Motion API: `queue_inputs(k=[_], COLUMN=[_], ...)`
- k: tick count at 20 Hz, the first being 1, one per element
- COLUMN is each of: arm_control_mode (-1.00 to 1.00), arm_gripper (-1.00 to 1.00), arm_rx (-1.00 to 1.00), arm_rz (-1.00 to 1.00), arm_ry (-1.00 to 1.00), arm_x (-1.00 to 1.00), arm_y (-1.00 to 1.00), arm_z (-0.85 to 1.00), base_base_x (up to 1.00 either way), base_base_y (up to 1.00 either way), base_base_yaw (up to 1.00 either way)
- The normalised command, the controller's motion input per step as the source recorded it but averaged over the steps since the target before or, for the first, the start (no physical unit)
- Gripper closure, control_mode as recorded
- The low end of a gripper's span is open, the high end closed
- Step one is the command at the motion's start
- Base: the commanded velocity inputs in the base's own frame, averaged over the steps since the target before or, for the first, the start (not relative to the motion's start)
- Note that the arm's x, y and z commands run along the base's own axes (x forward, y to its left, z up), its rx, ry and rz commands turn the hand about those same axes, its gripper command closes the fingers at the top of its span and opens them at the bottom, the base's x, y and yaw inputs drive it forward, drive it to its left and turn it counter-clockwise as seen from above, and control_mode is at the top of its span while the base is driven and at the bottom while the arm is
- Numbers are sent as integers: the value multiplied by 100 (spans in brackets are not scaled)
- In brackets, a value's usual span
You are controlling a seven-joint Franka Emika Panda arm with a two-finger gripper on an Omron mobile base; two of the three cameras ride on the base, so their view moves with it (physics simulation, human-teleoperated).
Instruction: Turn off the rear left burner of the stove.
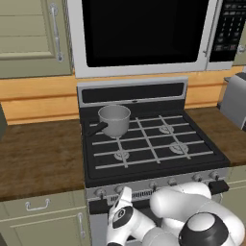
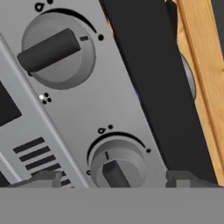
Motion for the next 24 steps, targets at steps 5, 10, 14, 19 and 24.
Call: queue_inputs(k=[5, 10, 14, 19, 24], arm_control_mode=[-100, -100, -100, -100, -100], arm_gripper=[-100, -100, -100, -100, 100], arm_rx=[0, 0, 0, 0, 2], arm_rz=[2, 0, 0, 0, 0], arm_ry=[-7, 0, 1, 0, 1], arm_x=[0, 19, 38, 30, 13], arm_y=[-39, -8, 0, 0, -12], arm_z=[0, 0, 9, 1, 0], base_base_x=[0, 0, 0, 0, 0], base_base_y=[0, 0, 0, 0, 0], base_base_yaw=[0, 0, 0, 0, 0])
